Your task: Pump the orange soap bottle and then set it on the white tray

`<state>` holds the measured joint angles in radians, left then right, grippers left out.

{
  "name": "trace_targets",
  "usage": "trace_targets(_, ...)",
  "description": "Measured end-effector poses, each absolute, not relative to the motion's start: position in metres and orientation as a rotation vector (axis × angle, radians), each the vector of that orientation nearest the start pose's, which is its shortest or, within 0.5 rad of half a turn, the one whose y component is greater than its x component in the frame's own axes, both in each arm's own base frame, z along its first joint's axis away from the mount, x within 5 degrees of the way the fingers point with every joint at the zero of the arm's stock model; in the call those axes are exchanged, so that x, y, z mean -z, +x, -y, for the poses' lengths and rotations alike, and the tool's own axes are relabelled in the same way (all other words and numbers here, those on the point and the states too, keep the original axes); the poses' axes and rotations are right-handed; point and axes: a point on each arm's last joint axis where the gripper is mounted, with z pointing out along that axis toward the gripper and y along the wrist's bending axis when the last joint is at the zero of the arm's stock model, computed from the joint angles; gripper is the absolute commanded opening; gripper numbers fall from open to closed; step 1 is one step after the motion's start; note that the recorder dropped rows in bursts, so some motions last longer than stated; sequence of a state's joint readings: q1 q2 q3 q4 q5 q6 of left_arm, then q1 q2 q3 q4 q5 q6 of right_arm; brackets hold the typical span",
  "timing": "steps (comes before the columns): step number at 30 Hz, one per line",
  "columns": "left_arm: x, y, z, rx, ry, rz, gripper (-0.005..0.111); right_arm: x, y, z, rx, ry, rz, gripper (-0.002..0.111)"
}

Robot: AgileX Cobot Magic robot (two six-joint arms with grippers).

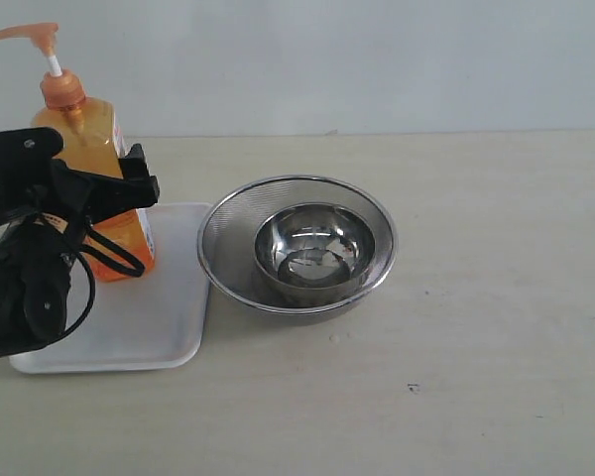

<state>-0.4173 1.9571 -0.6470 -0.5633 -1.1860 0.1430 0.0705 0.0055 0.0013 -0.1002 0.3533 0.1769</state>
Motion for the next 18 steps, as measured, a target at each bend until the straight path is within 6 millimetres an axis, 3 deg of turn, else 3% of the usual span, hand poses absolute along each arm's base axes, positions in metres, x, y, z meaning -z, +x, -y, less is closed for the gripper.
trace_targets(4, -0.1329, 0.3174, 0.0919, -0.047, -0.11, -1.648, 0.106, -0.1808, 0.0537, -0.0006, -0.075, 0.036, -1.842, 0.003)
trace_targets(6, -0.1334, 0.3174, 0.092, -0.047, -0.108, -1.643, 0.096, -0.1808, 0.0537, -0.0006, -0.075, 0.036, -1.842, 0.003)
trace_targets(9, -0.1339, 0.3175, 0.0919, -0.048, -0.108, -1.637, 0.064, -0.1808, 0.0537, -0.0006, -0.075, 0.036, -1.842, 0.003)
trace_targets(13, -0.134, 0.3175, 0.0921, -0.053, -0.1, -1.637, 0.006, -0.1808, 0.0537, -0.0006, -0.075, 0.036, -1.842, 0.003)
trace_targets(18, -0.134, 0.3175, 0.0924, -0.079, -0.065, -1.638, 0.006, -0.1808, 0.0537, -0.0006, -0.075, 0.036, -1.842, 0.003)
